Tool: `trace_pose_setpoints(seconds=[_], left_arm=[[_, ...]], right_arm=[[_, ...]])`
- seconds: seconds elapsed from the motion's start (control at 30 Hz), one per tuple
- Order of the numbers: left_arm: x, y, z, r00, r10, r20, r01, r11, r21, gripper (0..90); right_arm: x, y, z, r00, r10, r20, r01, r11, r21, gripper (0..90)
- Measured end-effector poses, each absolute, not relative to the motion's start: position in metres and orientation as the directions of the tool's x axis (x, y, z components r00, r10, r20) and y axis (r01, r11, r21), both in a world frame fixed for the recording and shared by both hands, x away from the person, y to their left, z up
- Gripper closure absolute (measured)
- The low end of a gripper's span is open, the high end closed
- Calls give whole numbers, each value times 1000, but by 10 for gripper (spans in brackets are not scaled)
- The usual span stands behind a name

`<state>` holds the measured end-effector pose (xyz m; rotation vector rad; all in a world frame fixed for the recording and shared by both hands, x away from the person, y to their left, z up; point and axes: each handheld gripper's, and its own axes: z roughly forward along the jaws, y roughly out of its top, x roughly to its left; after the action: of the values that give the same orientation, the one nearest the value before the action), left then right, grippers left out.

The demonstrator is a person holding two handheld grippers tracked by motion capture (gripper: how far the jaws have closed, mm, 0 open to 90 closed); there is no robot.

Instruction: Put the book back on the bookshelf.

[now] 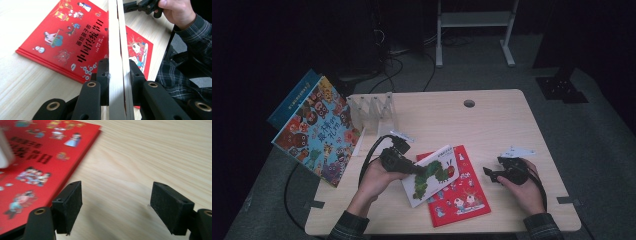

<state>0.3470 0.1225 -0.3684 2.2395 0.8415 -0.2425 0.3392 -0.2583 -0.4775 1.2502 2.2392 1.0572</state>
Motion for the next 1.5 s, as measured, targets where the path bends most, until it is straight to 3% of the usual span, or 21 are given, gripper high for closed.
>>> trace_pose_setpoints(seconds=[0.33,0.63,1.5], left_arm=[[345,138,-357,758,545,-357,637,-505,582,759],[342,156,-346,741,588,-322,641,-479,600,759],[341,208,-333,676,673,-300,671,-393,629,760]], right_arm=[[347,-272,-485,-480,877,30,597,301,744,241],[349,-272,-487,-460,888,11,602,303,739,155],[349,-272,-487,-458,889,12,603,301,739,154]])
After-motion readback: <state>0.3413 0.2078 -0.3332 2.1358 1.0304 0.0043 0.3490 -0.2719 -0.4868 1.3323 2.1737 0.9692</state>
